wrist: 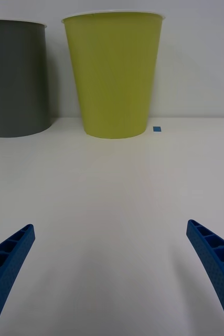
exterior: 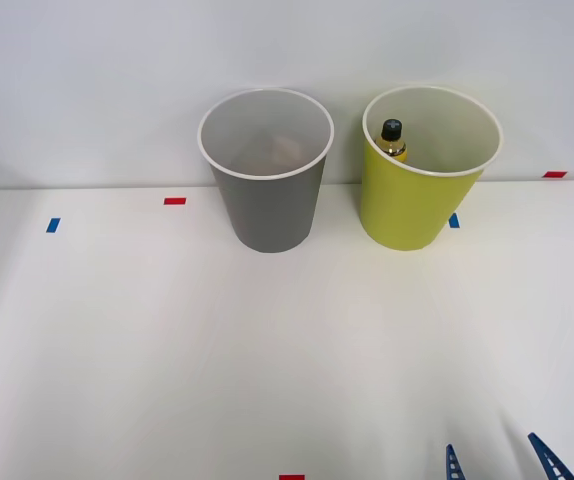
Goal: Put cans in the gray bin, plastic bottles in the light green bin
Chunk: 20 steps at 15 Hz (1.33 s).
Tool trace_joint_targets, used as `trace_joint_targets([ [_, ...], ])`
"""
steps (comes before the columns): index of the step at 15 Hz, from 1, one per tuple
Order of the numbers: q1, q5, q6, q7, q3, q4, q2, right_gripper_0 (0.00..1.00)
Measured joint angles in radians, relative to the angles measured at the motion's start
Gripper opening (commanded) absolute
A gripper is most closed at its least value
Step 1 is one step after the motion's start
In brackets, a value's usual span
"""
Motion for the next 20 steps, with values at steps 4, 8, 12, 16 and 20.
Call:
trace_joint_targets([
  [4,0.0,0.0,0.0,0.0,0.0,0.0,0.0,1.0],
  [8,0.0,0.0,0.0,0.0,0.0,0.0,0.0,1.0],
  [12,0.0,0.0,0.0,0.0,0.0,0.0,0.0,1.0],
  [16,0.0,0.0,0.0,0.0,0.0,0.0,0.0,1.0],
  [20,0.0,0.0,0.0,0.0,0.0,0.0,0.0,1.0],
])
